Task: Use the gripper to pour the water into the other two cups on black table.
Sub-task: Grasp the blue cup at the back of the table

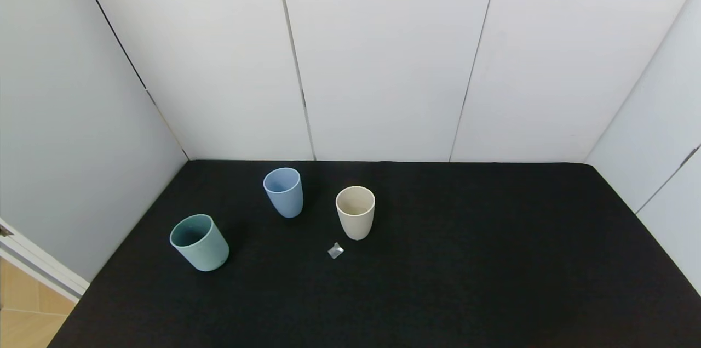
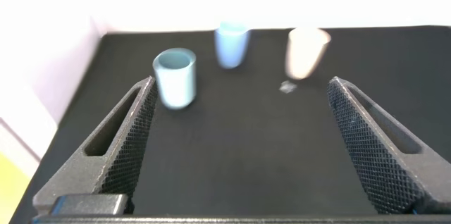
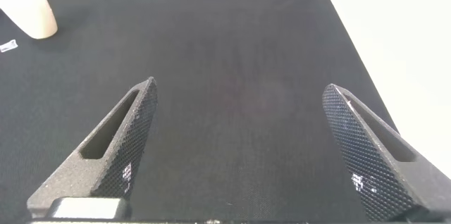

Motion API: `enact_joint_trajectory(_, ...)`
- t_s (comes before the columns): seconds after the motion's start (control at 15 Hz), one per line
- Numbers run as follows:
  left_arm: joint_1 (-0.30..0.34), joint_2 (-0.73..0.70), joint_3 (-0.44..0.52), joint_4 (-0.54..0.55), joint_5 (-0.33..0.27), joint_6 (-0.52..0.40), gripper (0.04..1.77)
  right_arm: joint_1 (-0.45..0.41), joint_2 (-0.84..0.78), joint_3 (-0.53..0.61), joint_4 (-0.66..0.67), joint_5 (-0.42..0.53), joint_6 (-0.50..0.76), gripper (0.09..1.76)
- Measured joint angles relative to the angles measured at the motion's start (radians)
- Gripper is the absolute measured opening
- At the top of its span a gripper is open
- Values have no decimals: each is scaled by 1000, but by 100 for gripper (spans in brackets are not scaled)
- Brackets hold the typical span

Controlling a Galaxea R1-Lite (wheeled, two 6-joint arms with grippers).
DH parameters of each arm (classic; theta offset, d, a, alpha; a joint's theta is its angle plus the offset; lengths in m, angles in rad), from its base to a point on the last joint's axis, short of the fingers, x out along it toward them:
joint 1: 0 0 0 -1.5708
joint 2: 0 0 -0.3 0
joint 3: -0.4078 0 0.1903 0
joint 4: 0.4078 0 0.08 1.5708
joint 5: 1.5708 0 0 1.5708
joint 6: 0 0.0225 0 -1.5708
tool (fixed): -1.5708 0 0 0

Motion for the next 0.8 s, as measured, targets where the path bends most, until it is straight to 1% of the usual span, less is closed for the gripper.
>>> enact_joint_trajectory(0.13,0,54,-40,-4,-25,1,172,0,0,0,0,0,0,171)
enact_joint_trajectory(0.33,-2,190,-90,-29,-31,4,172,0,0,0,0,0,0,171)
enact_joint_trajectory(0.47,-4,306,-117,-69,-33,10,172,0,0,0,0,0,0,171)
enact_joint_trajectory(0.67,-5,518,-167,-124,-39,59,172,0,0,0,0,0,0,171)
enact_joint_trajectory(0.8,-10,656,-200,-143,-57,89,172,0,0,0,0,0,0,171)
